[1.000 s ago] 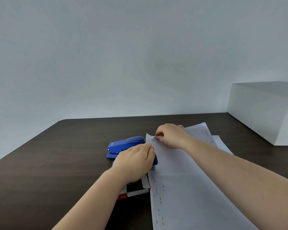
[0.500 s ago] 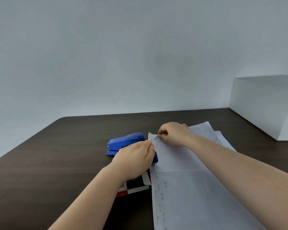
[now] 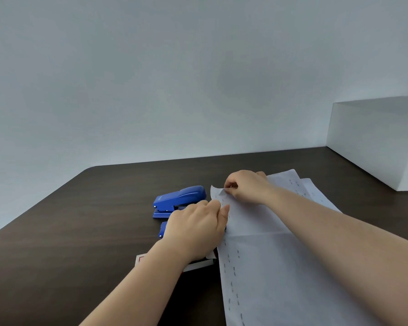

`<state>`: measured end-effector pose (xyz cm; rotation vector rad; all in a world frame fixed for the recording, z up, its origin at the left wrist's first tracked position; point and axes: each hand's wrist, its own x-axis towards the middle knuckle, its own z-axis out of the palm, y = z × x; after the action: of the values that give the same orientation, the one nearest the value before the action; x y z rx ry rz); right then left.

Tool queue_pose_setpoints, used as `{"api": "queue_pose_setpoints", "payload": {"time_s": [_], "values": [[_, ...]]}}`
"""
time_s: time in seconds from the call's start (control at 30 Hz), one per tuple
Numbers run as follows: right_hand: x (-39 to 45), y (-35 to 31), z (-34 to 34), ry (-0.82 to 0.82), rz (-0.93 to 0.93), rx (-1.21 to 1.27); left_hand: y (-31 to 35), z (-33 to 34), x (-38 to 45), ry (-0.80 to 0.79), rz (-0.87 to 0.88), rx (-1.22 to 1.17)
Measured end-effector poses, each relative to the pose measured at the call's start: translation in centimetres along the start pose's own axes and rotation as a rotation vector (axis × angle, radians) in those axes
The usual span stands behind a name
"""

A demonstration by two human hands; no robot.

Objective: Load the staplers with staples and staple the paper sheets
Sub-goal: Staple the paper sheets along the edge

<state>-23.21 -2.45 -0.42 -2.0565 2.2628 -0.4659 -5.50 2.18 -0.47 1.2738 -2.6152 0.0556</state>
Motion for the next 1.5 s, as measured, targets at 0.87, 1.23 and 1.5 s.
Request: {"api": "queue_pose_setpoints", "payload": {"time_s": [0.87,1.23,1.5], "values": [[-3.0,1.8,-3.1,0.038,0.046,-0.029,0.1,-2.7,1.2,-0.233,-0.083,-0.23],[-7.7,2.0,-7.8,0.16,-0.002,0.03,1.8,-5.9,-0.7,-0.126,-0.073,-0.321],[-12.1,-0.8,-9.9,0.248,-0.12,0.157,4.2,-7.1,-5.3,-0.171,-0.142,-0.729]]}}
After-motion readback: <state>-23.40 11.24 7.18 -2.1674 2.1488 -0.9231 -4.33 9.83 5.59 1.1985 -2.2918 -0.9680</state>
